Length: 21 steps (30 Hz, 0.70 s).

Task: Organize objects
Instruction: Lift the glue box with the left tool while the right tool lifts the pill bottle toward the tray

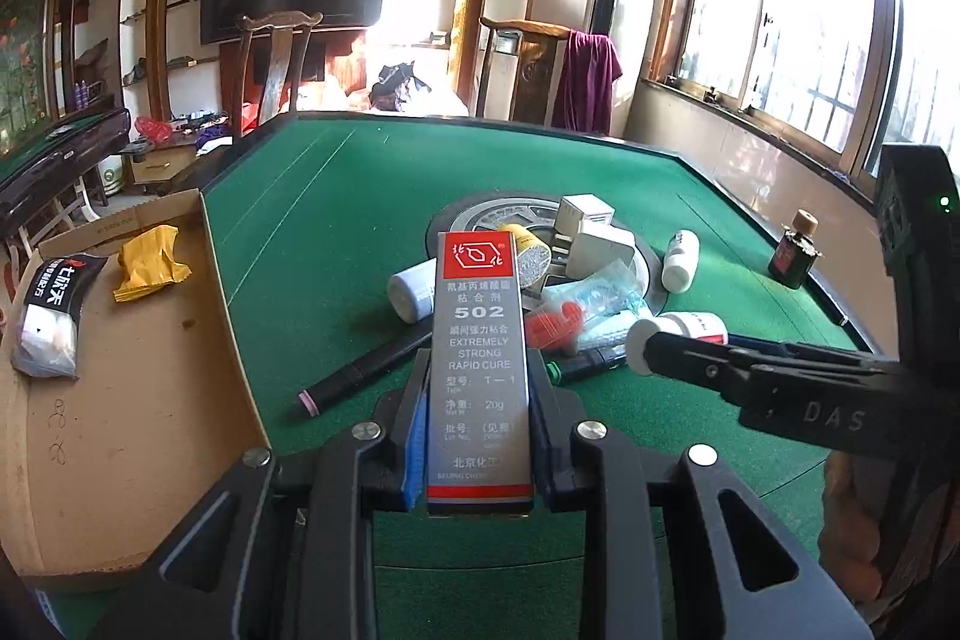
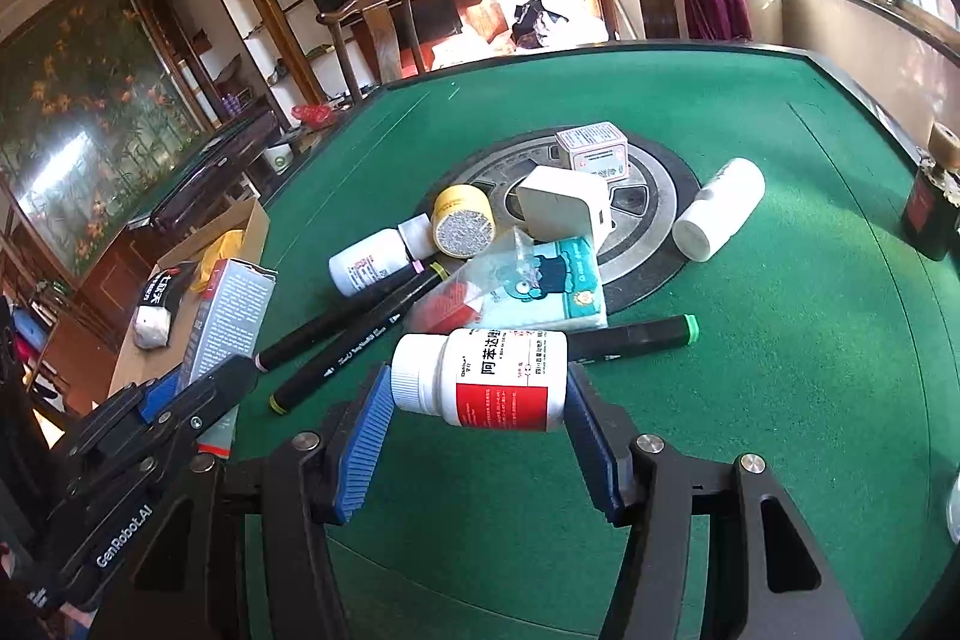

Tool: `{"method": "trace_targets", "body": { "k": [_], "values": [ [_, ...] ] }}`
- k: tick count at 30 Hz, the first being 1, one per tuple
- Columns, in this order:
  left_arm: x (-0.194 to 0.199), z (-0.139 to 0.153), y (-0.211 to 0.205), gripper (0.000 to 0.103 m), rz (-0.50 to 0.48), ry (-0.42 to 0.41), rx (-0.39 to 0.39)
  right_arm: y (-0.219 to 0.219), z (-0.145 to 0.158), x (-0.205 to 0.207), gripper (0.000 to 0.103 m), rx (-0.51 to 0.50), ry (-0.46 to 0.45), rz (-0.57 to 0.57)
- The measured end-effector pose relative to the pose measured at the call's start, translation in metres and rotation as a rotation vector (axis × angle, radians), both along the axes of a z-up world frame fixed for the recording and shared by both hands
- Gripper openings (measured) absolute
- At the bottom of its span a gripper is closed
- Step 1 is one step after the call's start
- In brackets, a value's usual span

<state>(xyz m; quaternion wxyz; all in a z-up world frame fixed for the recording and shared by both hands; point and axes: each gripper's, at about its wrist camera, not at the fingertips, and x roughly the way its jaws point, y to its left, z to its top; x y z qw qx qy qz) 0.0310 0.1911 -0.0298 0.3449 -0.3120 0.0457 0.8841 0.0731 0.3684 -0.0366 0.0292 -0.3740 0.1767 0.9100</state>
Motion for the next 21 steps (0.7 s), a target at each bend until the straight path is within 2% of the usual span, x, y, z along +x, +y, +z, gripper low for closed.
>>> {"method": "trace_targets", "body": {
  "k": [10, 18, 21],
  "values": [
    [-0.002, 0.022, -0.051, 0.027, 0.076, 0.017, 0.024, -0.037, 0.009, -0.006, 0.062, -0.001, 0.015, 0.023],
    [-0.023, 0.035, -0.107, 0.027, 0.201, 0.014, 0.054, -0.084, 0.023, -0.027, 0.062, 0.022, 0.009, 0.132],
    [-0.038, 0.033, -0.133, 0.027, 0.267, -0.015, 0.069, -0.105, 0.034, -0.04, 0.062, 0.022, 0.007, 0.186]
  ]
}}
